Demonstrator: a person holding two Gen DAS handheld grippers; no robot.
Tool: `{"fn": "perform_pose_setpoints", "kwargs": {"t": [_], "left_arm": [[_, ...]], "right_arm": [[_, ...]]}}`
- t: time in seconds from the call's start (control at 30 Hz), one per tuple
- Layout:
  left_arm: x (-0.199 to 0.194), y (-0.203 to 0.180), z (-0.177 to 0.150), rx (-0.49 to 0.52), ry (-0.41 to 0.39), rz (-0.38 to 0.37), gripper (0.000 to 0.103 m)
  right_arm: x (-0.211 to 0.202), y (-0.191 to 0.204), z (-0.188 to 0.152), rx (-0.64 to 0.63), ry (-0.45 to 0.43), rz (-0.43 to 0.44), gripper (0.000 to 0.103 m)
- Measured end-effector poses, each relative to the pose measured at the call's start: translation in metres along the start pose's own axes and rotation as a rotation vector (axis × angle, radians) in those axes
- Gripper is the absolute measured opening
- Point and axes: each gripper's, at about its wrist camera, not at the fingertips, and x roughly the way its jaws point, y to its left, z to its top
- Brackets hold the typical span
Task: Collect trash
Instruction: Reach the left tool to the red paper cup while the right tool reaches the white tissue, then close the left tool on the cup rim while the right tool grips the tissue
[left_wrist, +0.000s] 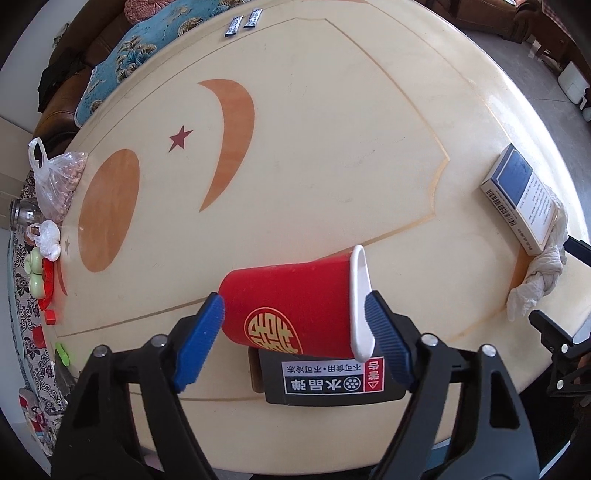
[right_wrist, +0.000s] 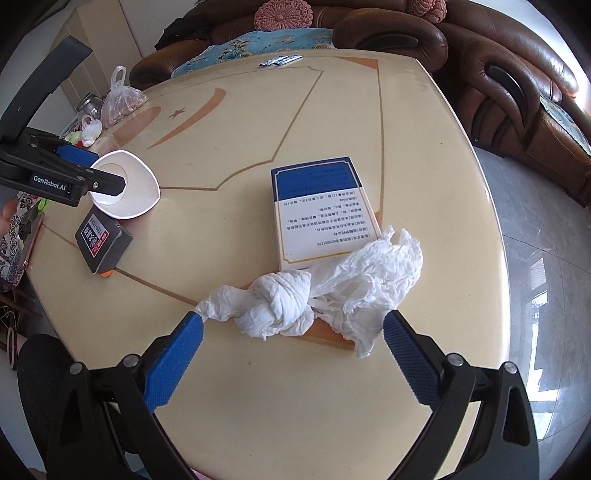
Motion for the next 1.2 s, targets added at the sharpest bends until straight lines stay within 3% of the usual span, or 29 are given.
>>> {"fn": "perform_pose_setpoints", "kwargs": {"t": [0.07,0.17,0.23,0.3,0.4,0.53,0.63,0.77,1.2], "left_arm": [[0.001,0.000,0.001,0.006,-0.013,0.040,0.070],[-0.001,0.000,0.001,0.010,-0.028,0.040,0.063],[-0.003,0.001,0.001,0.009,-0.033,0.044,0.058],[-0.004,0.002,0.001,0.008,-0.035,0.048,0.055],[-0.006,0.003,0.000,0.008,-0.040,0.072,0.047],[-0.009,0.007,-0.001,0.006,-0.046,0.079,0.042],[-0.013,0.014,-0.003,-0.013,-0.055,0.102,0.030],[-0.016,0.026,-0.004,-0.047,-0.052,0.064,0.007],[-0.018,0.035,-0.013,-0.089,-0.054,0.025,0.006]], "right_arm": [[0.002,-0.001,-0.001,0.007,-0.006,0.008,0.094],[0.002,0.002,-0.001,-0.008,-0.028,-0.022,0.083],[0.000,0.002,0.000,-0.009,-0.044,-0.039,0.068],[0.000,0.000,0.001,-0.005,-0.049,-0.049,0.060],[-0.002,-0.003,0.001,0.008,-0.059,-0.062,0.035],[-0.003,-0.009,0.001,0.019,-0.065,-0.061,0.022],[-0.007,-0.009,-0.001,0.028,-0.077,-0.033,0.015],[-0.014,-0.004,-0.001,0.012,-0.098,-0.052,0.009],[-0.034,-0.005,0.000,0.030,-0.163,-0.036,0.006]]}}
